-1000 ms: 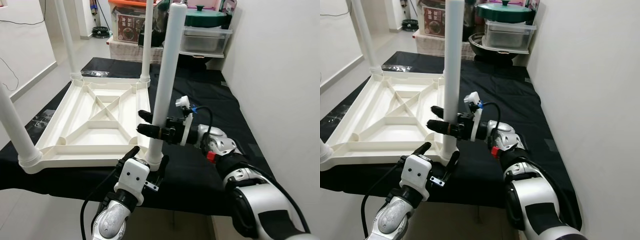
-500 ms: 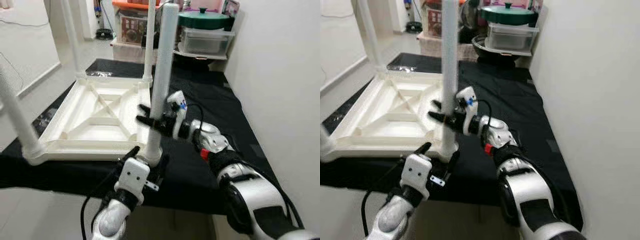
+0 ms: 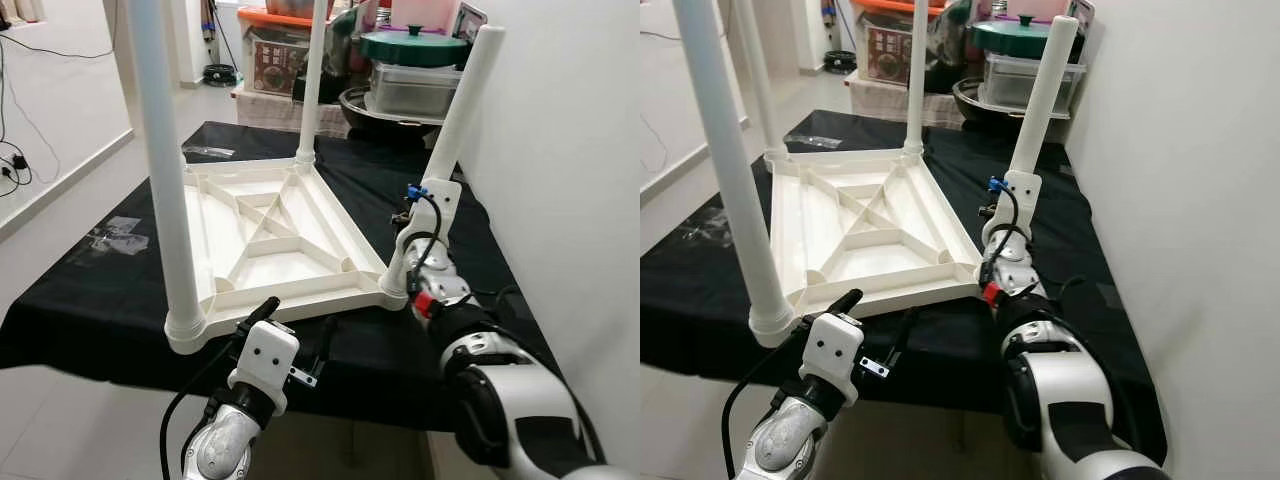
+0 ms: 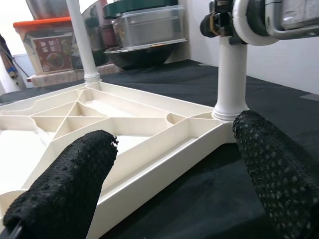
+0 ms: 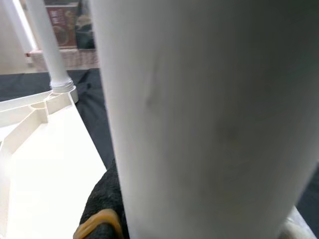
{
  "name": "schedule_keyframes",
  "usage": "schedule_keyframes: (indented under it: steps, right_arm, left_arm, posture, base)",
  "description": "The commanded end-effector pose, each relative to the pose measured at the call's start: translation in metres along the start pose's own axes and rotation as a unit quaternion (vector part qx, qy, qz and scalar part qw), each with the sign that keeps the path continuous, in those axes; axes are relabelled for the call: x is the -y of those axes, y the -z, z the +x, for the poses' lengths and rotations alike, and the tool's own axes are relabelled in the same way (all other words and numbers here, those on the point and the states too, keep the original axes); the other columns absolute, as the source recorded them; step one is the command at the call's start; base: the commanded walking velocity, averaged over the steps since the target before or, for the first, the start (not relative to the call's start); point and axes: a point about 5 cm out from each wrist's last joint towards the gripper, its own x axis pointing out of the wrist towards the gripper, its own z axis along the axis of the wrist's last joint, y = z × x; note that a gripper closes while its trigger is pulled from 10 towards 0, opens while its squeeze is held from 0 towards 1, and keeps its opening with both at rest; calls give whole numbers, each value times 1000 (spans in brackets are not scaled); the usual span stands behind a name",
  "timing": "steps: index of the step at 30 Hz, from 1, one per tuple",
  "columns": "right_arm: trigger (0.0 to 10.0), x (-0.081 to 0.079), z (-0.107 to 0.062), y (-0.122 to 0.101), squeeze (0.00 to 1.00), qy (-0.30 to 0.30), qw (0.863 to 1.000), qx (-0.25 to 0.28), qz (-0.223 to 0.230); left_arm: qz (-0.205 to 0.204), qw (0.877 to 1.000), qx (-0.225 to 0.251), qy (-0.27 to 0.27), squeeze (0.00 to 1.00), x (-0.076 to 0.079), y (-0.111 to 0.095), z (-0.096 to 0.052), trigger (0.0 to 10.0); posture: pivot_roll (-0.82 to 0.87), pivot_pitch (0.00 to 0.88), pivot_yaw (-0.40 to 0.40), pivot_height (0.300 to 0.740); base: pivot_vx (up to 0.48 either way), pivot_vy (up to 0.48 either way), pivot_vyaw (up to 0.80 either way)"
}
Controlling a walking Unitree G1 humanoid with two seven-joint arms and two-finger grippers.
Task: Building children table
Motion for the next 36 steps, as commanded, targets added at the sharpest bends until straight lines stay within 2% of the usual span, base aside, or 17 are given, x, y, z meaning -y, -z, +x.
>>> schedule_keyframes:
  steps: [1, 3, 4, 7, 8, 10, 13, 15, 16, 17, 18, 20, 22, 27, 28, 31, 36]
  right_arm:
    - [10000, -7, -4, 16, 0, -27, 998, -32, 37]
    - [10000, -12, -5, 13, 0, -40, 998, -20, 47]
    - [10000, -25, -6, 0, 1000, -107, 992, 22, 55]
    - [10000, -31, -7, -6, 1000, -144, 987, 38, 59]
    - [10000, -37, -9, -7, 0, -199, 976, 29, 87]
    - [10000, -44, -13, -8, 0, -315, 941, 11, 124]
    - [10000, -46, -16, -8, 0, -366, 921, 3, 134]
    - [10000, -39, -22, -6, 0, -465, 877, -7, 125]
    - [10000, -39, -22, -6, 0, -465, 877, -7, 125]
    - [10000, -33, -29, -6, 0, -553, 825, -21, 109]
    - [10000, -33, -29, -6, 0, -553, 825, -21, 109]
    - [10000, -33, -41, -10, 0, -648, 757, -20, 87]
    - [10000, -33, -46, -11, 0, -686, 723, -19, 75]
    - [10000, -39, -49, -9, 0, -710, 701, -31, 67]
    - [314, -44, -55, -4, 0, -732, 678, -44, 53]
    - [0, -52, -61, 3, 0, -750, 658, -62, 29]
    - [0, -55, -59, 5, 0, -739, 670, -62, 25]
  left_arm:
    - [2, 1000, -8, 5, 0, 2, 4, 0, 10000]
    - [2, 1000, -8, 5, 0, 2, 4, 0, 10000]
    - [2, 1000, -7, 5, 0, 2, 3, 0, 10000]
    - [2, 1000, -6, 5, 0, 2, 3, 0, 10000]
    - [2, 1000, -6, 4, 0, 2, 3, 0, 10000]
    - [1, 1000, -6, 4, 0, 2, 2, 1, 10000]
    - [1, 1000, -6, 4, 0, 2, 2, 1, 10000]
    - [1, 1000, -5, 4, 0, 2, 1, 1, 10000]
    - [1, 1000, -5, 4, 0, 2, 1, 1, 10000]
    - [0, 1000, -4, 4, 0, 2, 1, 1, 10000]
    - [0, 1000, -4, 4, 0, 2, 1, 1, 10000]
    - [1, 1000, -4, 4, 0, 2, 0, 1, 10000]
    - [1, 1000, -4, 4, 0, 2, 0, 1, 10000]
    - [0, 1000, -3, 4, 0, 1, 0, 1, 10000]
    - [1, 1000, -4, 4, 0, 1, 0, 1, 10000]
    - [0, 1000, -5, 3, 0, 1, 1, 2, 10000]
    - [0, 1000, -5, 3, 0, 1, 1, 2, 10000]
  posture:
    - [86, 13, -121, 740]
    - [86, 13, -121, 740]
    - [88, 13, -124, 740]
    - [88, 13, -124, 740]
    - [85, 15, -125, 740]
    - [85, 18, -124, 740]
    - [85, 18, -124, 740]
    - [86, 19, -125, 740]
    - [86, 19, -125, 740]
    - [88, 22, -123, 740]
    - [88, 22, -123, 740]
    - [91, 25, -121, 740]
    - [91, 25, -121, 740]
    - [90, 24, -122, 740]
    - [90, 29, -124, 740]
    - [91, 29, -124, 740]
    - [89, 28, -125, 740]
  base:
    - [0, 0, 0]
    - [0, 0, 0]
    - [0, 0, 0]
    - [0, 0, 0]
    - [0, 0, 0]
    - [0, 0, 0]
    - [0, 0, 0]
    - [0, 0, 0]
    - [0, 0, 0]
    - [0, 0, 0]
    - [0, 0, 0]
    - [0, 0, 0]
    - [0, 0, 0]
    - [0, 0, 0]
    - [0, 0, 0]
    - [0, 0, 0]
    - [0, 0, 0]
